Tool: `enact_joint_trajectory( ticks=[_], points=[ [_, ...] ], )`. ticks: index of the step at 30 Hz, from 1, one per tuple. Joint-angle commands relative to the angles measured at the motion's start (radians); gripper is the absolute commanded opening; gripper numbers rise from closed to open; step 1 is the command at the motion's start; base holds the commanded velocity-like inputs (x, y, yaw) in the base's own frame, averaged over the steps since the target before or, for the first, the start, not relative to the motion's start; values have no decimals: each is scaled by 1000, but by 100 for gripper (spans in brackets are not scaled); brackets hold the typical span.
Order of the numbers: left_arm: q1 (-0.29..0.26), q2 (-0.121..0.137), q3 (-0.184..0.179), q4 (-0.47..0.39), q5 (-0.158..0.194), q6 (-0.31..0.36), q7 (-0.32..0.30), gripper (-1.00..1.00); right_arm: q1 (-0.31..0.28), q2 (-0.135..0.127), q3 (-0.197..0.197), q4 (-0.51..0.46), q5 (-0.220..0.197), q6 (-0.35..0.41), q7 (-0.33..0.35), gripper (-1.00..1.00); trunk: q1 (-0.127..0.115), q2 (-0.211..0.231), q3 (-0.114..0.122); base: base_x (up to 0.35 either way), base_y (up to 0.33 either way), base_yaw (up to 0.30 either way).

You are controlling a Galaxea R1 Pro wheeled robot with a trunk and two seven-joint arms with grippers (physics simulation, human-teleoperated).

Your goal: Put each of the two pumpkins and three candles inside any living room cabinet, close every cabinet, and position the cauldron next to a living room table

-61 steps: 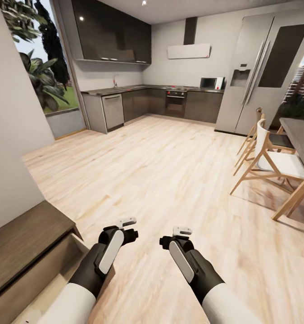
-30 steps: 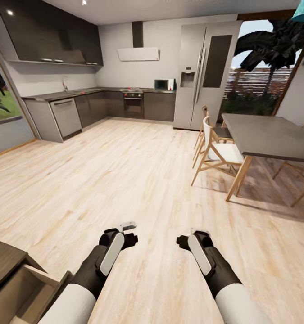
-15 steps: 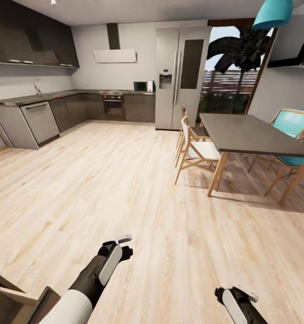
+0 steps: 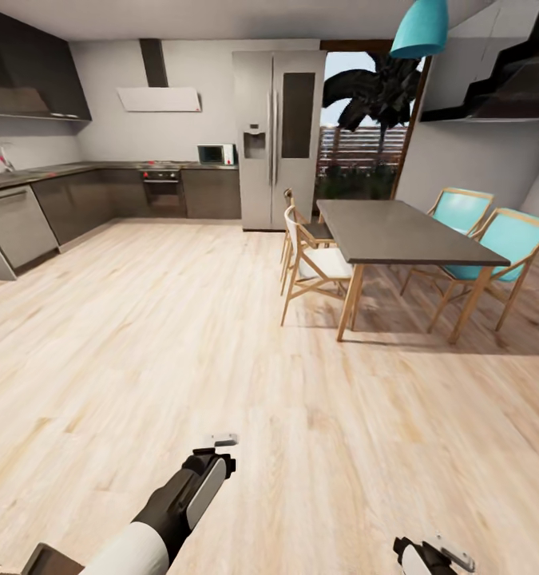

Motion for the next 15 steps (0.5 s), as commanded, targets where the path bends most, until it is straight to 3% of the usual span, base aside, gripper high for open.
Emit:
enact_joint_trajectory(
  ticks=[1,9,15],
  points=[
    [-1,1,-5,-1,10,2,10,100,0,-5,0,3,-6,1,-5,100,0,0,-1,0,0,-280],
    [-1,-1,-8,-2,12,2,10,100,0,-14,-2,35,-6,-45,-5,100,0,0,-1,0,0,-283],
    [-1,2,-49,-2,12,2,11,100,0,-14,-2,46,-6,-49,-5,100,0,0,-2,0,0,-283]
  ],
)
